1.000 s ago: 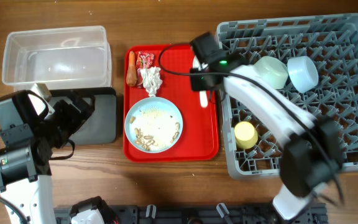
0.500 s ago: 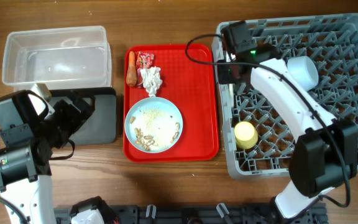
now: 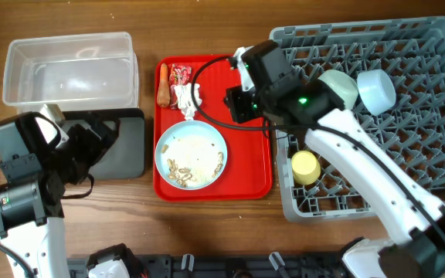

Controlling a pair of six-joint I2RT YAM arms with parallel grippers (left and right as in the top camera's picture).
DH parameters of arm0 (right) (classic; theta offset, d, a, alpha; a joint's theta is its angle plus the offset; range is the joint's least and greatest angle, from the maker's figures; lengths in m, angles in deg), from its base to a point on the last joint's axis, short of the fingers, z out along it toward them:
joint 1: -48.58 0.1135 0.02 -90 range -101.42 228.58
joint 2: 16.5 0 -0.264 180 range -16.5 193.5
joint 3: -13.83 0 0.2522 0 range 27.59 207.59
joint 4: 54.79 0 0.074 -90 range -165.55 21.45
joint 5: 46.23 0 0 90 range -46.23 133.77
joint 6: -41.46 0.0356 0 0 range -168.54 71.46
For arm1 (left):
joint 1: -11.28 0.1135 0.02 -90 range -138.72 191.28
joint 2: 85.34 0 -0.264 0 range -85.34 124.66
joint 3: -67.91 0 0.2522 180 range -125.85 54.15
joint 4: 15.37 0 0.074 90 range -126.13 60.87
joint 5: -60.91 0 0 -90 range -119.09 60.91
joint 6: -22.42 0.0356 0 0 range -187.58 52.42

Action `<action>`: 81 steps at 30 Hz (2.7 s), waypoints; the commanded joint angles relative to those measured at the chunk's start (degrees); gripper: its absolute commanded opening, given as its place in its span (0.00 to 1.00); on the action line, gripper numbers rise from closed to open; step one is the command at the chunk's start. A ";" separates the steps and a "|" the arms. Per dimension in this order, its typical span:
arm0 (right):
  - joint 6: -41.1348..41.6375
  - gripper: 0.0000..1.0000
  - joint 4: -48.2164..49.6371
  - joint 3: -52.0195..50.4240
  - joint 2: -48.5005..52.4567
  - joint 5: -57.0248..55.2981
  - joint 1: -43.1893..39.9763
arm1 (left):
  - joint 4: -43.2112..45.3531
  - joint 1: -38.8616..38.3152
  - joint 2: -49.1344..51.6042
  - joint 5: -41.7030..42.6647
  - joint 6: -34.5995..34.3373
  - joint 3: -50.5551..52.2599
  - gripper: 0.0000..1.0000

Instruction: Sort waste into correct bins and load items into the dishwasher rack

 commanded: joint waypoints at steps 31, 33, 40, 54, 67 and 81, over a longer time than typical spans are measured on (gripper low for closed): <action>10.08 1.00 -17.73 0.28 -44.26 -22.27 -12.09 | 11.21 -40.89 18.03 -21.33 6.36 -0.37 1.00; 10.10 1.00 -18.34 0.28 -44.22 -22.27 -12.09 | 11.21 -40.89 18.03 -21.33 6.36 -0.37 1.00; 10.49 1.00 -17.18 -5.20 -49.05 -27.96 -16.96 | 11.21 -40.89 18.03 -21.33 6.36 -0.37 1.00; 7.32 1.00 33.83 -78.27 -90.20 -7.19 -28.02 | 11.21 -40.89 18.03 -21.33 6.36 -0.37 1.00; 8.61 1.00 46.07 -82.79 -89.50 -6.73 -28.06 | 11.04 -40.89 18.03 -21.33 6.38 -0.37 1.00; 8.61 1.00 46.07 -82.79 -89.50 -6.73 -28.06 | 36.22 -46.07 36.57 -32.26 7.87 0.00 0.66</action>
